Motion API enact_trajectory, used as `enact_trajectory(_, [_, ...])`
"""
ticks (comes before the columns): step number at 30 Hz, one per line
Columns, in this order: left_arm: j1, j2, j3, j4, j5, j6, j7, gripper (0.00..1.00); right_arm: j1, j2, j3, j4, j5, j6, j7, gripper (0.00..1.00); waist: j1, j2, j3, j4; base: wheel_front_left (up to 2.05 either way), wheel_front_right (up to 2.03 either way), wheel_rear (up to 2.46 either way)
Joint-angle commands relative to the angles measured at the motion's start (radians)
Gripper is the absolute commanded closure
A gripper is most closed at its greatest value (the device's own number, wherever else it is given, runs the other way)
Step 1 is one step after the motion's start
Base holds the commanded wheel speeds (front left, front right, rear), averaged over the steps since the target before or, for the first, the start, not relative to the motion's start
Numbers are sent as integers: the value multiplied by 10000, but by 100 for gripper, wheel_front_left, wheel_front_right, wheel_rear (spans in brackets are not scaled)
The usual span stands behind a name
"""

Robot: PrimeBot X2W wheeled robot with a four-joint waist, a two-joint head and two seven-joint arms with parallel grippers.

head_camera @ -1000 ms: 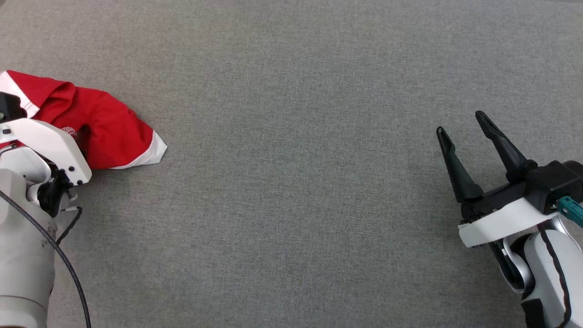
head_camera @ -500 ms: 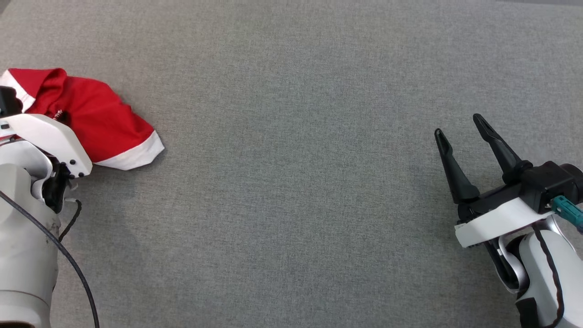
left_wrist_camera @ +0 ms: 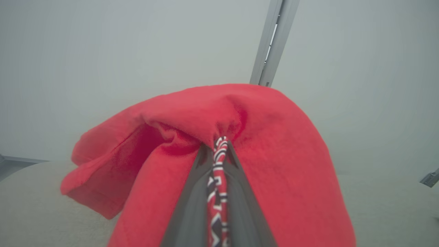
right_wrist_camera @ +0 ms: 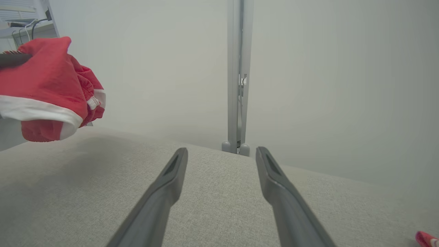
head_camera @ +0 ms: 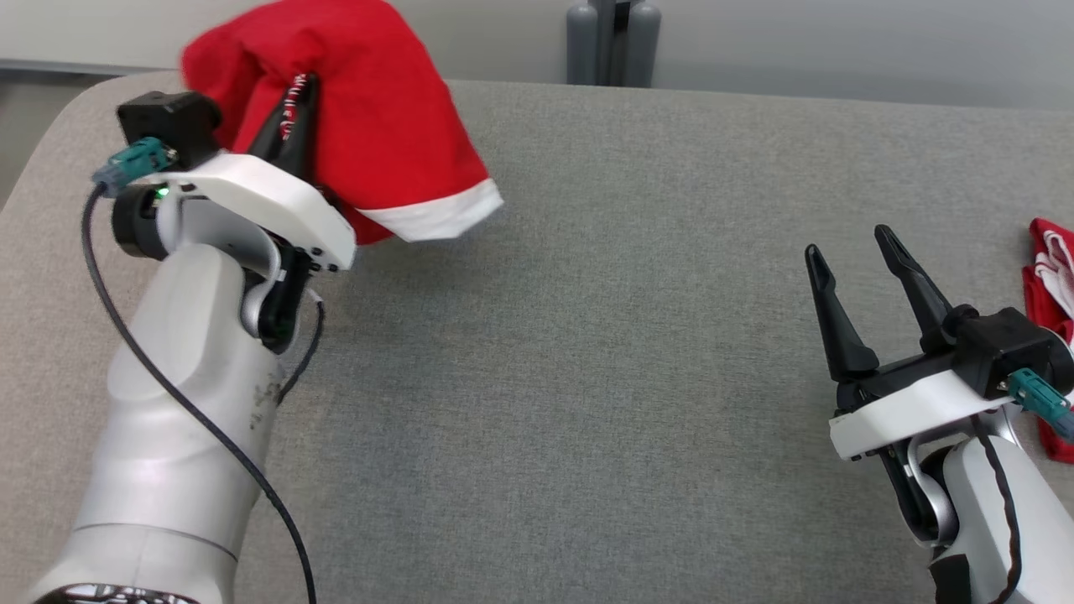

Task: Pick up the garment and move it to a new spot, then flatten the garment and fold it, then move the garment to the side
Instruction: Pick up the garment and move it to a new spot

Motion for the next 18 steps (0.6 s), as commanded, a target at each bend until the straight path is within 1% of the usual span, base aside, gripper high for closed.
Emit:
enact_trajectory(1, [322, -34, -423, -444, -280, -1, 76, 100, 211, 67, -149, 23, -110, -1, -53, 0, 0, 0, -354, -247, 0, 0, 0])
enact_trajectory(5, [787, -266, -1555, -1723, -1009, -6, 380, 100, 240, 340, -428, 25, -183, -1, -53, 0, 0, 0, -592, -594, 0, 0, 0])
enact_trajectory(10, [1414, -380, -2857, -3058, -1559, -6, 677, 100, 282, 567, -631, 5, -240, -1, -52, 0, 0, 0, -706, -1113, 0, 0, 0])
enact_trajectory(15, [1827, -450, -3973, -4291, -2032, -7, 704, 100, 255, 746, -922, -66, -283, 1, -53, 0, 0, 0, -664, -1629, 0, 0, 0])
enact_trajectory(16, [1962, -484, -4293, -4767, -2402, -7, 605, 100, 226, 810, -1056, -80, -275, 1, -53, 0, 0, 0, -636, -1827, 0, 0, 0])
enact_trajectory(18, [2059, -496, -4548, -5053, -2746, -8, 484, 100, 223, 869, -1169, -82, -256, -1, -53, 0, 0, 0, -589, -1998, 0, 0, 0])
